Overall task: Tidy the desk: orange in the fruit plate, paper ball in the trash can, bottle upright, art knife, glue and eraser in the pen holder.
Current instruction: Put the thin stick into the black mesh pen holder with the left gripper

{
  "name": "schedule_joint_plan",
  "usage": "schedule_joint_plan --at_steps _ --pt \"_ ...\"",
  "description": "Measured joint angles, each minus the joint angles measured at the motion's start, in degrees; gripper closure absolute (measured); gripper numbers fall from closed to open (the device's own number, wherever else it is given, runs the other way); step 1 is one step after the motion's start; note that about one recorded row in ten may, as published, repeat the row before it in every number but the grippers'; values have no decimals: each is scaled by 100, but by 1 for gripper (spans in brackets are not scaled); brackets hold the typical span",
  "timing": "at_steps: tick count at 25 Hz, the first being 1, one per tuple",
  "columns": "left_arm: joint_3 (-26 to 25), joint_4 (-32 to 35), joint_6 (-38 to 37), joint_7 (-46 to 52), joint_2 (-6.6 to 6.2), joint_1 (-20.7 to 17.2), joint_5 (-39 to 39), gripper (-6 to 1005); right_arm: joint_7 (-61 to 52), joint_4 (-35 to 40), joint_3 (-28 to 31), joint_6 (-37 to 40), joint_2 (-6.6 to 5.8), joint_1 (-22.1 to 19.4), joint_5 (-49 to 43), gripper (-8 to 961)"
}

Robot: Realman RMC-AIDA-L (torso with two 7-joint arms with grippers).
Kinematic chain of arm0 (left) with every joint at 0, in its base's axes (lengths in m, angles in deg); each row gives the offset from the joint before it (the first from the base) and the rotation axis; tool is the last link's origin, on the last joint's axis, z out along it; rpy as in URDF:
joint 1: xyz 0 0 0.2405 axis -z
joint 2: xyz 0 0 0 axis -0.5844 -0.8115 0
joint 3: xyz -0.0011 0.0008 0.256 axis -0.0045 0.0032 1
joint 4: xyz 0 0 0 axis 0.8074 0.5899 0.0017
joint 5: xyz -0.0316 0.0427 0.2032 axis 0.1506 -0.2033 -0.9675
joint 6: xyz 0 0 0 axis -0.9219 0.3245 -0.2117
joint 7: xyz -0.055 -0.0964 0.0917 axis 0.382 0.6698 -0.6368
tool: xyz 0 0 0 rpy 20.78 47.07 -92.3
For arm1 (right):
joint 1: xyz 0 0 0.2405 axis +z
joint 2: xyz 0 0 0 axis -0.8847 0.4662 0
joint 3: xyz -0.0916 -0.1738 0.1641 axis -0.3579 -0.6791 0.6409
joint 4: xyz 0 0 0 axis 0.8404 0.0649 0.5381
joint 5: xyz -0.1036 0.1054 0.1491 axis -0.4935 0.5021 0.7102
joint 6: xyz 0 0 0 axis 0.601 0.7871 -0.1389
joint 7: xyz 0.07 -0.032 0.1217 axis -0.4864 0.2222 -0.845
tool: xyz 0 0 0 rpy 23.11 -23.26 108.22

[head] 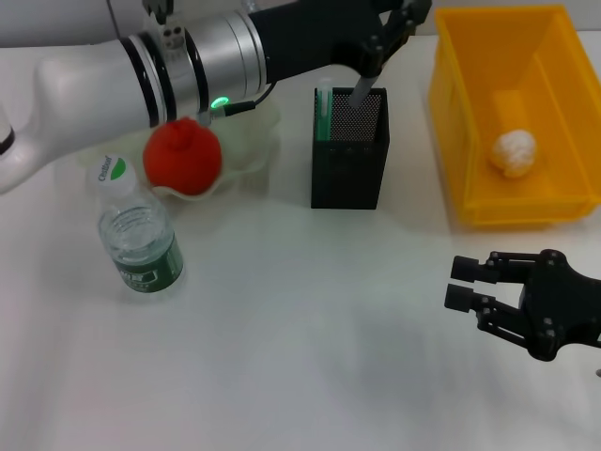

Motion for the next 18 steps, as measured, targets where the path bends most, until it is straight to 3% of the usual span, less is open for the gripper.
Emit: schedule_joint_plan --at_steps 13,16,18 --pt "130 -445 83 -270 1 69 383 838 210 78 -42 7 18 -16 -3 447" --pt "160 -597 96 -410 1 97 631 838 223 67 -36 4 18 -11 -3 255" --pt "249 -720 89 -615 1 98 924 837 222 56 -18 -4 18 -3 -3 208"
